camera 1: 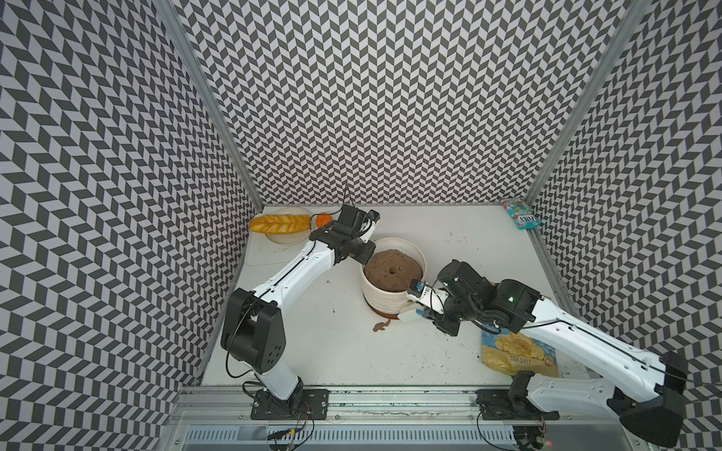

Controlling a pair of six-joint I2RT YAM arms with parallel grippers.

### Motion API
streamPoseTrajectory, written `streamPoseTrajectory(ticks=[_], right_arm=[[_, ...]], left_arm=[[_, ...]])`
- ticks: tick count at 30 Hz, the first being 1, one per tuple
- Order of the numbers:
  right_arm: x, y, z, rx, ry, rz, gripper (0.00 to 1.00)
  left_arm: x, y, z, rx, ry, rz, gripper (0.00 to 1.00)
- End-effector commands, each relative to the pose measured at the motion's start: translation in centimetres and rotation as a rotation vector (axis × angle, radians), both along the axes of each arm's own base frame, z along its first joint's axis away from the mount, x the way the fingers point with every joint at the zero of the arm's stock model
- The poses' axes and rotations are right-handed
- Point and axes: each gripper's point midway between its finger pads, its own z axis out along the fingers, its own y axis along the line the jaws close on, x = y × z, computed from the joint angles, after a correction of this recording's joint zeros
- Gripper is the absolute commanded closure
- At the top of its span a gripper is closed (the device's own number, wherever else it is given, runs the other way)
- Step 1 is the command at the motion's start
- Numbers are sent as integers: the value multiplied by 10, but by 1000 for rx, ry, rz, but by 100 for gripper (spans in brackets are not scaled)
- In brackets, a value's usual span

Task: Scrub the dried mud off the ceramic pot
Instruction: Brush off the soil from the pot, then rotate the pot on the tray.

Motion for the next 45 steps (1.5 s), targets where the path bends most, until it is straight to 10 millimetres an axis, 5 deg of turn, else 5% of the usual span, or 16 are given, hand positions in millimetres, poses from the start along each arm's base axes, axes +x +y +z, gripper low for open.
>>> streamPoseTrajectory(ticks=[1,6,15,21,28,45], right_arm=[[-6,24,28,137,-13,93,100],[-12,37,39,229,-13,145,100],[-13,44,53,328,-53,155,100],[-15,49,53,379,-67,177,100],[-16,50,47,405,-66,175,100],[-32,44,49,456,-66,173,100]], left_arm=[[-6,2,6,-11,8,-2,70],[-6,8,21,-37,-7,69,52],[-31,37,37,-80,116,359,40],[-68,37,38,-98,201,415,39],[-90,14,45,-263,269,517,41],[-136,9,4,-263,481,927,57]])
